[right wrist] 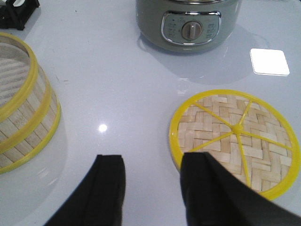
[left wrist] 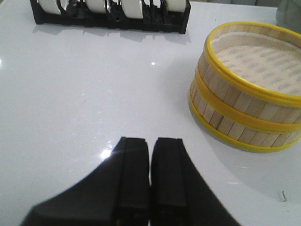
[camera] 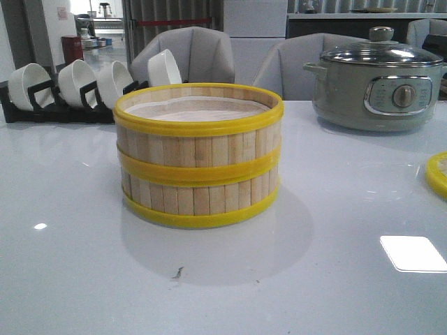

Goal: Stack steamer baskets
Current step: 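Move the right gripper over the woven bamboo lid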

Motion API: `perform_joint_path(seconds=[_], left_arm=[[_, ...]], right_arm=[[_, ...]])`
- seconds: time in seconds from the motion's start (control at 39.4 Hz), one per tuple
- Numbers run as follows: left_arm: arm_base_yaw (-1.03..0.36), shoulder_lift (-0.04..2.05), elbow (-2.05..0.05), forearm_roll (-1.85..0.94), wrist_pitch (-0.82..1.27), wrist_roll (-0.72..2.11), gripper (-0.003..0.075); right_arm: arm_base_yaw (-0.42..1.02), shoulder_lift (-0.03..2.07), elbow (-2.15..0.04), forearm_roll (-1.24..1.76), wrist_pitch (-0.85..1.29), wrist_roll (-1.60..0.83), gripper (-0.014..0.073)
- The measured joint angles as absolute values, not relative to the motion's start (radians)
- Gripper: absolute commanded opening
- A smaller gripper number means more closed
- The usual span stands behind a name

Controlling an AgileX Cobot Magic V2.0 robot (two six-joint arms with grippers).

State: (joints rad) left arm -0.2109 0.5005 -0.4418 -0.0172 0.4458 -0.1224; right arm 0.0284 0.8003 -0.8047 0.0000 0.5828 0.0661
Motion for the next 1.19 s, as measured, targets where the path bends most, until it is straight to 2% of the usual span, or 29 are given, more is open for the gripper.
perform_joint_path(seconds=[0.1, 0.15, 0.3, 0.33, 0.38, 0.71, 0.79, 0.89, 0.91, 0.99, 1.19], left_arm=[[-0.211, 0.500, -0.439, -0.017, 0.446, -0.122, 0.0086], [-0.211, 0.500, -0.439, -0.017, 0.446, -0.122, 0.0087], [-0.211, 0.500, -0.439, -0.017, 0.446, -0.122, 0.0087], [-0.211, 0.500, -0.439, -0.017, 0.446, -0.122, 0.0086], [-0.211, 0.500, -0.439, -0.017, 0.446, -0.122, 0.0087], [-0.211, 0.500, -0.439, -0.017, 0.446, -0.122, 0.0087], [-0.211, 0.500, -0.439, -0.017, 0.446, -0.122, 0.0086], [-0.211, 0.500, -0.439, -0.017, 0.446, -0.122, 0.0086], [-0.211, 0.500, -0.439, -0.017, 0.446, -0.122, 0.0086], [-0.211, 0.500, -0.439, -0.017, 0.446, -0.122, 0.0086], [-0.211, 0.500, -0.439, -0.017, 0.446, -0.122, 0.0086]], right_arm=[[0.028, 0.800, -0.805, 0.000, 0.583, 0.066, 0.0381], [0.028, 0.800, -0.805, 0.000, 0.587, 0.066, 0.0332], [0.028, 0.800, -0.805, 0.000, 0.611, 0.066, 0.0027], [0.028, 0.800, -0.805, 0.000, 0.619, 0.066, 0.0027], [0.028, 0.800, -0.805, 0.000, 0.627, 0.066, 0.0050], [0.028, 0.803, -0.805, 0.000, 0.673, 0.066, 0.0064], [0.028, 0.812, -0.805, 0.000, 0.714, 0.066, 0.0114], [0.028, 0.842, -0.805, 0.000, 0.764, 0.066, 0.0245], [0.028, 0.849, -0.805, 0.000, 0.770, 0.066, 0.0300], [0.028, 0.880, -0.805, 0.000, 0.784, 0.066, 0.0381], [0.028, 0.969, -0.805, -0.014, 0.772, 0.068, 0.0391]])
